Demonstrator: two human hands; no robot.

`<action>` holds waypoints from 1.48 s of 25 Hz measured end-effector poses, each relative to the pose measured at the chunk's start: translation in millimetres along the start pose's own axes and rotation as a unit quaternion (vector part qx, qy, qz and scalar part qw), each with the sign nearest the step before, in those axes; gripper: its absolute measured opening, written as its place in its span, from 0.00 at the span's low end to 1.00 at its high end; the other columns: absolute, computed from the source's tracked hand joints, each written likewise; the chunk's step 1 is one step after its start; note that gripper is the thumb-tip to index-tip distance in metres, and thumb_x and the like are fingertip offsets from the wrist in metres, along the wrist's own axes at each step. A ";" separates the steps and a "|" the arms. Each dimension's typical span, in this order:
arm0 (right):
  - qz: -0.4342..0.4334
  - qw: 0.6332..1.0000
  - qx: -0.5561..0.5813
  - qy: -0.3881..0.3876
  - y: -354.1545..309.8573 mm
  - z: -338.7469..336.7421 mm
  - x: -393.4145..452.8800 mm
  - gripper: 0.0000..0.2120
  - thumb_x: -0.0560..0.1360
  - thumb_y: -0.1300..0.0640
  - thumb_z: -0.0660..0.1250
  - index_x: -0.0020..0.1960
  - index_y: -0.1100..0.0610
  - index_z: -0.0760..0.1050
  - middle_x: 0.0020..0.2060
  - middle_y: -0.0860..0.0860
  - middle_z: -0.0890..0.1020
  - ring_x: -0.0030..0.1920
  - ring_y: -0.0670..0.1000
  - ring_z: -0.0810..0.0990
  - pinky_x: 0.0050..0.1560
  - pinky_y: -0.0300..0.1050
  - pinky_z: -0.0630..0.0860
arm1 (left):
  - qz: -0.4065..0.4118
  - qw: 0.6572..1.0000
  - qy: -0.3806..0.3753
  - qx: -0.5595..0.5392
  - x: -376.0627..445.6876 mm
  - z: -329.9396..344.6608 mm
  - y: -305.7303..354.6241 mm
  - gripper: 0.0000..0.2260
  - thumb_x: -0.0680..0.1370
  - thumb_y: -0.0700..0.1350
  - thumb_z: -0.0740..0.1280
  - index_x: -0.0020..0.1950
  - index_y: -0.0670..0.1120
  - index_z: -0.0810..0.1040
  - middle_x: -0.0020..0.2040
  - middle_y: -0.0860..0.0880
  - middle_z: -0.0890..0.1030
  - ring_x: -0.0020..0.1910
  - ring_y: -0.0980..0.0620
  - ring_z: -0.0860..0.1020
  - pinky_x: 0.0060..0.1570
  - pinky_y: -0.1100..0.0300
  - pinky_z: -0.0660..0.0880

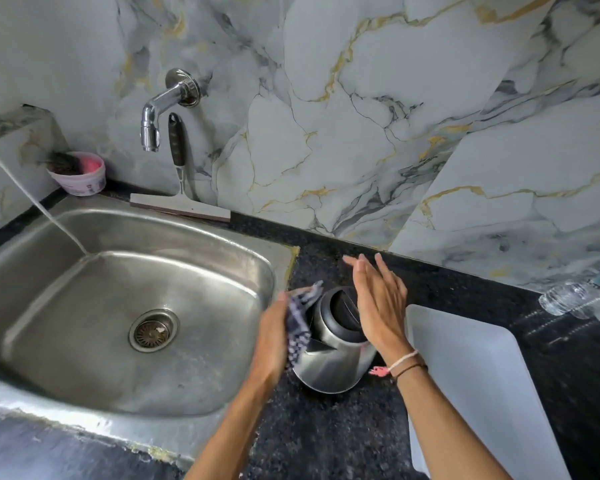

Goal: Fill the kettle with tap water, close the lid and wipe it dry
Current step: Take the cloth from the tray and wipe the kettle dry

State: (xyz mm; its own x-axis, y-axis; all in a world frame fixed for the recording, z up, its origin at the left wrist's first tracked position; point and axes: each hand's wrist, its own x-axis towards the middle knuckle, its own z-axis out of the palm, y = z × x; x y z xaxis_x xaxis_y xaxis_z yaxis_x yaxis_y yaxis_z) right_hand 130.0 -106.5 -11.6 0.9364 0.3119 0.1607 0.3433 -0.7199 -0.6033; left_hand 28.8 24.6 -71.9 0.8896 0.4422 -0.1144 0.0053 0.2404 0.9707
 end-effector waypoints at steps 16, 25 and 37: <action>0.013 0.998 -0.030 0.055 2.5 10.4 -0.8 0.34 0.80 0.35 0.46 0.76 0.50 0.72 0.74 0.50 0.76 0.78 0.50 0.66 0.79 0.56 0.57 | -0.032 0.985 0.130 -0.104 -18.8 28.5 -57.3 0.19 0.85 0.55 0.57 0.75 0.51 0.73 0.74 0.54 0.75 0.74 0.57 0.72 0.78 0.47 0.64; 0.081 0.986 -0.126 0.069 -1.0 3.7 -11.4 0.29 0.84 0.39 0.44 0.78 0.49 0.68 0.76 0.50 0.73 0.79 0.54 0.64 0.78 0.56 0.52 | 0.016 0.965 0.258 -0.052 -40.5 86.0 -40.6 0.22 0.84 0.57 0.53 0.77 0.54 0.69 0.78 0.52 0.70 0.78 0.54 0.64 0.80 0.47 0.58; 0.184 0.937 0.291 -0.051 -9.1 -63.6 -15.2 0.39 0.77 0.25 0.45 0.80 0.45 0.64 0.83 0.49 0.59 0.84 0.50 0.47 0.81 0.60 0.44 | -0.105 0.934 -0.052 -0.338 5.2 72.3 116.1 0.36 0.80 0.69 0.51 0.70 0.42 0.78 0.66 0.38 0.82 0.65 0.39 0.80 0.66 0.43 0.75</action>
State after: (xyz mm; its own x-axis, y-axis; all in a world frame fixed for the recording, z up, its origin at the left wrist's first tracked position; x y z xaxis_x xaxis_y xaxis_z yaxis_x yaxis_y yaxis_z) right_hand 117.3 -144.1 41.2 0.9619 0.1873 -0.1994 -0.1271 -0.3394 -0.9320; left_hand 67.1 -7.6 55.5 0.9413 0.2462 -0.2310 -0.0741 0.8183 0.5700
